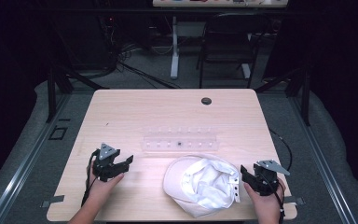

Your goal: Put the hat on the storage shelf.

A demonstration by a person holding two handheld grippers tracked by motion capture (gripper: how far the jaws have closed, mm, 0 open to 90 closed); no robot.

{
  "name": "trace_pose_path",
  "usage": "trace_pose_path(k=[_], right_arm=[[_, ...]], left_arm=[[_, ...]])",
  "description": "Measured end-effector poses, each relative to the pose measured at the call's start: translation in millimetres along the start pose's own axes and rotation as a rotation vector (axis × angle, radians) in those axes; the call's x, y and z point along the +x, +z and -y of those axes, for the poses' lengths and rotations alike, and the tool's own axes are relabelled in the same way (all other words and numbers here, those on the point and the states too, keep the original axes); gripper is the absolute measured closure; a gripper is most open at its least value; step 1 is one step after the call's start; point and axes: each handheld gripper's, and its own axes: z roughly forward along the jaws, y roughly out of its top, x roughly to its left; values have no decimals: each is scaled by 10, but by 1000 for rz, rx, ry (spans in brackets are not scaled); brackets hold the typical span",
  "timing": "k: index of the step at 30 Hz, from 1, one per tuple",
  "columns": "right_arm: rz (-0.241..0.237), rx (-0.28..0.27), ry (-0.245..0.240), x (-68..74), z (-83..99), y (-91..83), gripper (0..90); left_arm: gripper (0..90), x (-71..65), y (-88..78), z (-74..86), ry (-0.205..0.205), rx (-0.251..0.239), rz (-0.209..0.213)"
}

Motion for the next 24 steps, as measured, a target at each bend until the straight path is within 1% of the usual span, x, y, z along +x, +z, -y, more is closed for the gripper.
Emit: trace_pose_path(k=[1,4,5,7,8,10,11,12,13,14,15,16,17,18,20,23,24], right_arm=[[0,12,4,3,-17,-6,470],[0,36,-4,19,-64,-16,471],[0,36,-4,19,-64,-16,471],[-5,58,-8,33,-94,-21,478],[-13,90,-4,45,-120,-21,484],[-21,124,-15,51,-141,-25,488],[-19,140,-14,60,-151,-22,492],[-29,154,-23,59,-163,-19,500],[-29,154,-23,59,-163,-19,500],[-34,171,-17,67,-176,-20,505],[-47,204,-10,81,-200,-19,507],[-49,218,-10,85,-213,-20,507],[-57,241,-12,89,-236,-24,507],[-56,252,-13,106,-259,-29,506],[-52,275,-27,134,-307,-43,505],[-56,309,-60,170,-413,-79,506],[-53,314,-68,186,-448,-86,513]], left_arm=[[375,2,1,1,-4,0,-1],[375,12,0,2,-5,7,-2],[375,15,-1,1,-6,5,-3],[373,18,-12,-8,-14,4,-3],[370,18,-23,-10,-11,6,-3],[369,8,-27,-5,-8,12,2],[368,1,-28,-3,-5,14,2],[368,-7,-30,-2,-6,15,5],[366,-7,-30,-2,-6,15,5],[366,-18,-36,-5,-1,11,10],[367,-20,-43,-9,6,14,14],[371,-30,-48,-10,2,12,18],[376,-34,-52,-13,9,9,19],[376,-40,-55,-14,9,8,18],[379,-48,-58,-15,10,8,22],[394,-59,-58,-9,13,14,26],[396,-65,-58,-7,13,13,26]])
